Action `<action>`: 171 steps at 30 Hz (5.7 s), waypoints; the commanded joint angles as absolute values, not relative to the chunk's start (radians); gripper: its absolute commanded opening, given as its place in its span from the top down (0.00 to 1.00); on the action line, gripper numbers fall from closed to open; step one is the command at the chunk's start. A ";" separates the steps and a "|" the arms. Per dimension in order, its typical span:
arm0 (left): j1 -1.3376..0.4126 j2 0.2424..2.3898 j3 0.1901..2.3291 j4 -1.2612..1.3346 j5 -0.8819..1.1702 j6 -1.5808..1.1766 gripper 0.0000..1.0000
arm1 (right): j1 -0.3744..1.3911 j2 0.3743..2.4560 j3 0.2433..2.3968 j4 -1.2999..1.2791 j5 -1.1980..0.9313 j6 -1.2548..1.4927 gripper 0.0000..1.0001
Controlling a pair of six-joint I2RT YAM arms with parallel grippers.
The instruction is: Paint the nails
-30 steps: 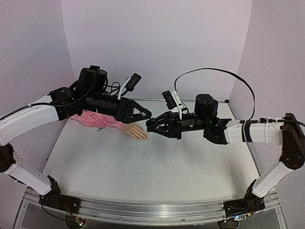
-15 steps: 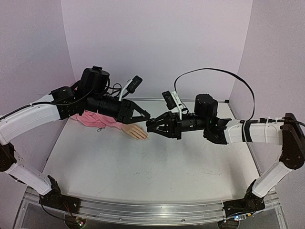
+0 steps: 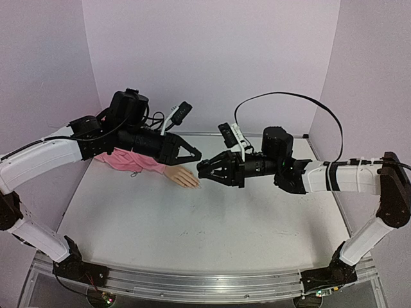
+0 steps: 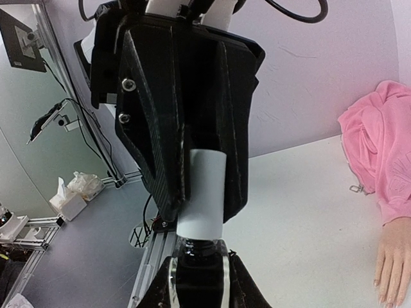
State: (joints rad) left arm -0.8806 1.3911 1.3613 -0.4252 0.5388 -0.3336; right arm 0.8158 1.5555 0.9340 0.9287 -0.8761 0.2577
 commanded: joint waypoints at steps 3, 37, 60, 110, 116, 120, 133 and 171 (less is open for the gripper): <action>-0.870 1.391 1.427 -0.426 0.511 -0.326 0.89 | 0.814 1.555 0.985 0.967 -0.907 0.231 1.00; -0.835 1.362 1.408 -0.438 0.497 -0.339 1.00 | 0.813 1.554 0.979 0.962 -0.890 0.210 1.00; -0.824 1.347 1.397 -0.445 0.499 -0.334 1.00 | 0.814 1.548 0.973 0.964 -0.882 0.213 1.00; -0.577 1.719 1.172 -0.134 0.595 -0.052 1.00 | 0.647 1.074 0.580 0.950 -0.283 -0.090 1.00; -0.571 1.795 1.168 -0.067 0.536 -0.014 1.00 | 0.626 1.105 0.583 0.950 -0.278 -0.096 1.00; -0.559 1.845 1.197 -0.057 0.535 -0.004 1.00 | 0.619 1.122 0.584 0.951 -0.276 -0.099 1.00; -0.549 1.917 1.232 -0.040 0.475 0.023 1.00 | 0.599 1.162 0.594 0.953 -0.290 -0.101 1.00; -0.549 1.969 1.254 -0.006 0.455 0.040 1.00 | 0.594 1.176 0.592 0.953 -0.304 -0.094 1.00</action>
